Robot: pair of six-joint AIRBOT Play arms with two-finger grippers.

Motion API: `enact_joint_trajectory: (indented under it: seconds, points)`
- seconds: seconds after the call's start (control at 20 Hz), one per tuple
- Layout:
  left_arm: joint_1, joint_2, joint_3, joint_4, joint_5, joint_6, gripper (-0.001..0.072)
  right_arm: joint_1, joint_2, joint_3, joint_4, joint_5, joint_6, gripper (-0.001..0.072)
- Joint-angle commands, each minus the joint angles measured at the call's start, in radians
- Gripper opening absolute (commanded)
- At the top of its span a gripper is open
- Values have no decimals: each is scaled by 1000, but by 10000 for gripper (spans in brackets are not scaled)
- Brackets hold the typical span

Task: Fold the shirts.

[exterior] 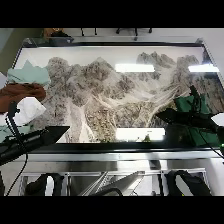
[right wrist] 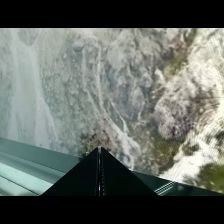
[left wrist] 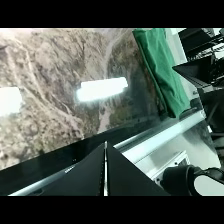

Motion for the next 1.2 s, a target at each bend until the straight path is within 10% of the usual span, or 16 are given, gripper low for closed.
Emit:
enact_joint_trajectory:
  seconds: [0.0, 0.35, 0.55, 0.6, 0.7, 1.15]
  points:
    - [0, 1, 0, 1, 19, -2, 19, 1, 1, 0, 0, 0, 0, 19]
    - [0, -2, 2, 5, 159, -2, 20, 1, 1, 0, 0, 0, 0, 19]
    - [0, -172, 213, 289, 217, -2, 22, 1, 1, 0, 0, 0, 0, 19]
    - [0, -240, 304, 389, 216, -2, 52, 1, 1, 0, 0, 0, 0, 19]
    - [0, -385, 481, 544, 251, -6, 703, 1, 1, 0, 0, 0, 0, 19]
    - [0, -1274, 1249, 737, 541, 11, 706, 1, 0, 0, 0, -1, 0, 19]
